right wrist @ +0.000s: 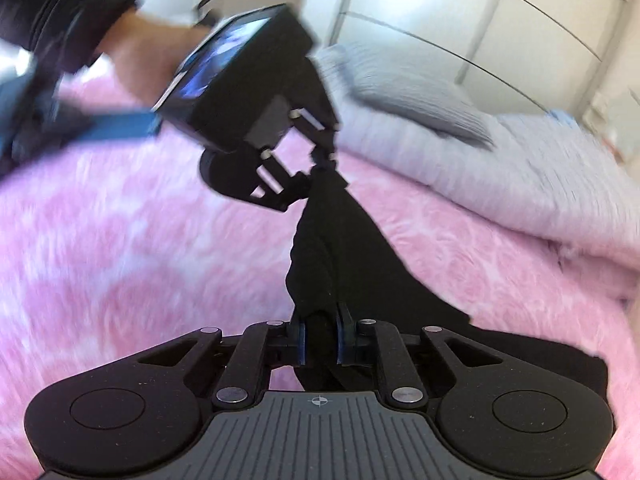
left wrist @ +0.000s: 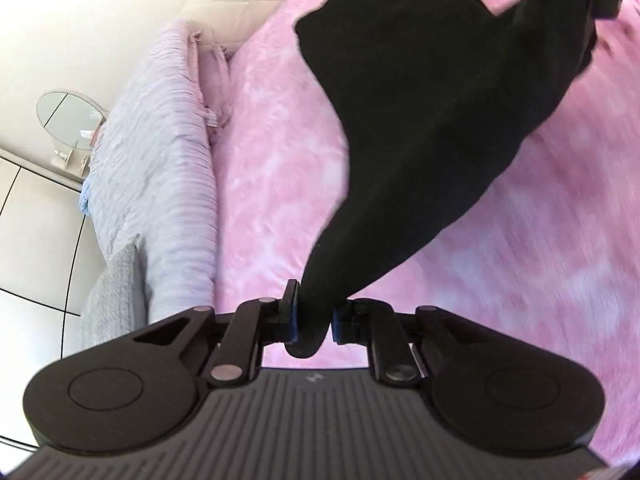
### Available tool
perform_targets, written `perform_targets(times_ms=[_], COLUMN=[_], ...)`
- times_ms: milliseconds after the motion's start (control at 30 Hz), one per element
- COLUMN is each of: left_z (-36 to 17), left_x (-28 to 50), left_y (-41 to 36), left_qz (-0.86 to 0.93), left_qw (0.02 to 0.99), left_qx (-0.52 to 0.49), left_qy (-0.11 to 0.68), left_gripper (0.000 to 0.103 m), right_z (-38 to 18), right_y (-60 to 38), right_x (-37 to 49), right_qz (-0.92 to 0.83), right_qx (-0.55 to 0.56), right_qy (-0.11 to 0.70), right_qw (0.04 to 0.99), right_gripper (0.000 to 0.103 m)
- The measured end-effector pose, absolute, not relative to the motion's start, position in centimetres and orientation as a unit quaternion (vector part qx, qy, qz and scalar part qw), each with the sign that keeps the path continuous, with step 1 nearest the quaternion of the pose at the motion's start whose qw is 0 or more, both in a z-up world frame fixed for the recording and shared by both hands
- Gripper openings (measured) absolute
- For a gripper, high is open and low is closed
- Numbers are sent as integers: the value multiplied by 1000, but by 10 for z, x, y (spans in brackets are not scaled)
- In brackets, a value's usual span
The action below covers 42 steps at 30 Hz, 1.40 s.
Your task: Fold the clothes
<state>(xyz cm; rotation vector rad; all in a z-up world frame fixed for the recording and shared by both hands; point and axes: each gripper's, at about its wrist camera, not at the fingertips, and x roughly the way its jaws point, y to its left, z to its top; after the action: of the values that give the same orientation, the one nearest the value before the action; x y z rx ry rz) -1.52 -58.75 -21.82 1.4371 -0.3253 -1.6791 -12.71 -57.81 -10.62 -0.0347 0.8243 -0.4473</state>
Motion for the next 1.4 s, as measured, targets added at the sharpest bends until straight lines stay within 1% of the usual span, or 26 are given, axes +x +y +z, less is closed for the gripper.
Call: perform_targets(times_ms=[167,267,333,467,567,667,767,867,933,1033,1167,1267,1333,1400], left_z=[-167,-145,-139,-150,-171,-205,-245,-279,-296,-302,-292,-300,-307,-307], left_x=[-55,-90,-114,-168,-205,-236,-262,-283,-295,-305,-314,-323,-322,-315], left_y=[-659,-715,-745,-820,-873,-927,-965,-992,-1000,-1002,-1006,-1013,-1021,-1030], left_qz=[-669,-667,-663,-665,-669,-672,-675,-680,-682,-686,-700,-703,-706,-711], left_qw=[427,420,415,393,377,352,321,296,283,272,266,251,256,277], left_qx=[596,604,611,624,632,645,660,667,672,671,658,660,657,645], left_qy=[-121,-121,-120,-119,-105,-90,-79,-64,-60,-70,-80,-82,-58,-30], left_gripper=[12,12,12,12,12,12,12,12,12,12,12,13,18,31], right_z=[-62,-38,-35,-67,-108,-157,-201,-243,-263,-275,-273,-276,-285,-291], right_y=[-673,-731,-773,-859,-915,-961,-1001,-1025,-1024,-1021,-1014,-1010,-1012,-1015], right_x=[-192,-234,-263,-317,-351,-376,-400,-426,-438,-449,-464,-473,-476,-479], right_qz=[-228,-232,-229,-220,-225,-230,-241,-256,-255,-262,-280,-294,-300,-304], right_qx=[95,159,204,283,332,379,420,461,478,493,498,508,522,539], right_qy=[340,303,278,241,230,223,224,221,222,210,186,174,173,168], right_qw=[907,910,910,902,887,868,846,820,811,803,799,791,780,768], right_gripper=[12,12,12,12,12,12,12,12,12,12,12,12,12,12])
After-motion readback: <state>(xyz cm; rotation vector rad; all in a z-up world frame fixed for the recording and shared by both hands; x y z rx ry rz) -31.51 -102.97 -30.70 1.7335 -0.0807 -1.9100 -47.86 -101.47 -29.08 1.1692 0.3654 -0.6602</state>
